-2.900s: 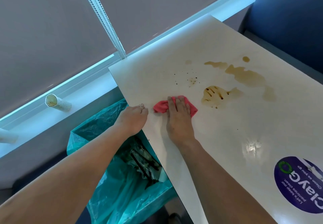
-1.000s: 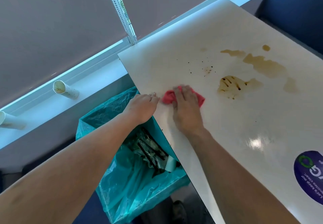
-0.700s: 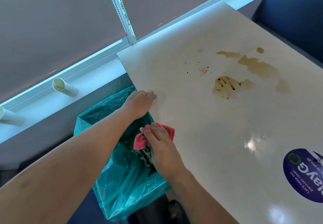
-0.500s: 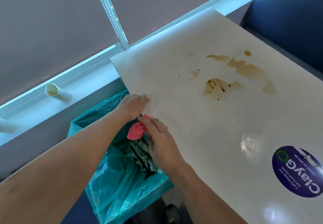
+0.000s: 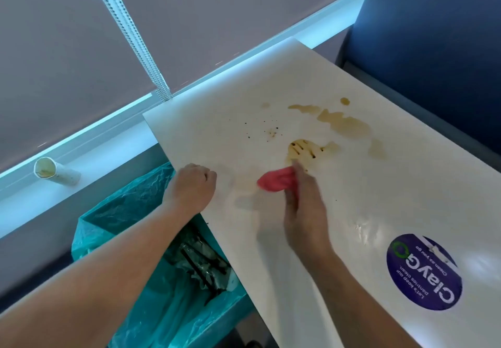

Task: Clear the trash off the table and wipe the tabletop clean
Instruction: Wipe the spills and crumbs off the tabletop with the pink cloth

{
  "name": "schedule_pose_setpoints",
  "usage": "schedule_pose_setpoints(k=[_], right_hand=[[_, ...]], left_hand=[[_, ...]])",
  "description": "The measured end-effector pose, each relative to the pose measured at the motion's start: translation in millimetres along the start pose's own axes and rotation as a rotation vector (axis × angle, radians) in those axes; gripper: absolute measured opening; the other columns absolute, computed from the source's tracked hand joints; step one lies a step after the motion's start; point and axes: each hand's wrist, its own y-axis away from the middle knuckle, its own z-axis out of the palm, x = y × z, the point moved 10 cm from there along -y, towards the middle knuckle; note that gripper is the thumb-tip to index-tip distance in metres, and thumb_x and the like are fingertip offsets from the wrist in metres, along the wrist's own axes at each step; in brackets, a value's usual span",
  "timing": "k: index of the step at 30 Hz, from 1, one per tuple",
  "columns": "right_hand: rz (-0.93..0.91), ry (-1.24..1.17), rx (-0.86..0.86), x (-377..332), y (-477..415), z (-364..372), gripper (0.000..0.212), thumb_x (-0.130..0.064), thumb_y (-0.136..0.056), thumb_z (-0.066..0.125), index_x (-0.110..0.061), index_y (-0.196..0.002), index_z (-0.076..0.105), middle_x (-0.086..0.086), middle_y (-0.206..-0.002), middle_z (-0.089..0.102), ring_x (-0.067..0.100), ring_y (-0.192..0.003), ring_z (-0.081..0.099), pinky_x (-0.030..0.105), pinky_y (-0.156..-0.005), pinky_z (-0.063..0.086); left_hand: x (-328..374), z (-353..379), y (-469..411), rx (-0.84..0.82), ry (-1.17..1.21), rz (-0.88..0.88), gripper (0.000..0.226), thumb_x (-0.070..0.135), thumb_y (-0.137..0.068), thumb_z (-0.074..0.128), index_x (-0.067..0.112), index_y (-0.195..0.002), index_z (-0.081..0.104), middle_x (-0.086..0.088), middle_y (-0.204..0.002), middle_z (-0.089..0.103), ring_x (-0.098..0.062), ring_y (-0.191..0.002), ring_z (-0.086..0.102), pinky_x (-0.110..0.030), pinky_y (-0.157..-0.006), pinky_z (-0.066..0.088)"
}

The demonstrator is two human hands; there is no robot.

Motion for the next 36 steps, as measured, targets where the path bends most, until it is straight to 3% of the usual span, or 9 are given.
schedule_pose_setpoints(k=[3,5,9,13,17,21,26,32,36], right_hand=[[0.198,0.07,0.274,42.6,-30.1,-74.1,0.053,-0.021,-0.106,0.049,-0.025,-0.156,0.031,-0.011,-0.131,0.057,-0.016,-0.115,0.048,0.007,-0.105,0.032],[0.277,0.213,0.343,69.4,-44.5,-112.9,0.061,-0.023,-0.105,0.052,-0.026,-0.158,0.023,-0.006,-0.14,0.052,-0.013,-0.116,0.042,0.016,-0.105,0.033],[0.378,0.379,0.345,125.5,-61.5,-168.9,0.06,-0.011,-0.102,0.05,-0.022,-0.156,0.027,0.003,-0.141,0.051,0.021,-0.131,0.047,0.038,-0.111,0.039],[0.467,0.468,0.202,169.4,-67.5,-168.5,0.049,-0.01,-0.094,0.055,-0.011,-0.141,0.043,0.014,-0.132,0.054,0.036,-0.127,0.048,0.05,-0.113,0.036],[0.545,0.553,0.152,181.5,-76.0,-160.5,0.071,-0.043,-0.088,0.066,-0.008,-0.143,0.035,0.018,-0.146,0.045,0.039,-0.141,0.038,0.056,-0.122,0.02],[0.582,0.661,0.103,189.6,-88.7,-154.2,0.1,-0.074,-0.092,0.041,-0.008,-0.16,0.01,0.012,-0.169,0.014,0.029,-0.157,0.007,0.048,-0.126,0.0],[0.583,0.839,0.016,196.0,-106.6,-142.4,0.078,-0.058,-0.104,0.019,-0.007,-0.162,0.005,0.01,-0.171,0.002,0.028,-0.157,-0.001,0.05,-0.127,0.002],[0.625,0.805,-0.006,188.6,-65.0,-137.7,0.067,-0.043,-0.109,0.019,-0.007,-0.162,0.002,0.007,-0.171,-0.003,0.025,-0.157,-0.005,0.047,-0.127,0.001],[0.586,0.81,-0.002,152.7,-21.4,-95.3,0.065,-0.037,-0.109,0.024,-0.004,-0.162,0.005,0.01,-0.171,0.0,0.027,-0.157,-0.003,0.047,-0.127,-0.002]], left_hand=[[44.3,17.7,8.2,0.029,-0.044,0.167,0.041,0.03,-0.101,0.049,0.014,-0.138,0.058,-0.012,-0.141,0.05,-0.031,-0.129,0.046,-0.043,-0.106,0.041],[63.6,29.3,6.7,-0.015,-0.042,0.183,0.054,0.038,-0.099,0.05,0.022,-0.15,0.044,-0.009,-0.148,0.038,-0.029,-0.136,0.037,-0.043,-0.109,0.039],[83.2,51.3,-9.9,-0.1,-0.167,0.111,0.071,0.057,-0.096,0.048,0.033,-0.158,0.021,-0.01,-0.162,0.017,-0.034,-0.147,0.021,-0.049,-0.115,0.033],[85.3,67.8,-26.7,-0.155,-0.315,0.059,0.089,0.073,-0.092,0.044,0.028,-0.161,0.011,-0.016,-0.161,0.024,-0.037,-0.148,0.022,-0.048,-0.12,0.025],[82.0,72.0,-34.6,-0.172,-0.322,0.027,0.105,0.08,-0.084,0.051,0.025,-0.162,0.008,-0.016,-0.16,0.028,-0.039,-0.148,0.027,-0.048,-0.121,0.025],[82.3,69.4,-36.4,-0.181,-0.301,0.018,0.113,0.082,-0.081,0.054,0.024,-0.163,0.003,-0.015,-0.157,0.033,-0.04,-0.145,0.033,-0.048,-0.12,0.03],[87.0,67.0,-42.7,-0.15,-0.341,0.042,0.114,0.083,-0.08,0.052,0.022,-0.163,0.004,-0.016,-0.152,0.039,-0.038,-0.14,0.041,-0.047,-0.118,0.032],[87.1,69.1,-41.4,-0.158,-0.326,0.027,0.112,0.082,-0.082,0.053,0.022,-0.163,0.005,-0.018,-0.155,0.035,-0.043,-0.144,0.035,-0.049,-0.121,0.028],[89.1,69.5,-41.1,-0.174,-0.309,0.031,0.113,0.08,-0.082,0.056,0.019,-0.163,0.006,-0.02,-0.157,0.033,-0.042,-0.146,0.032,-0.05,-0.122,0.027]])
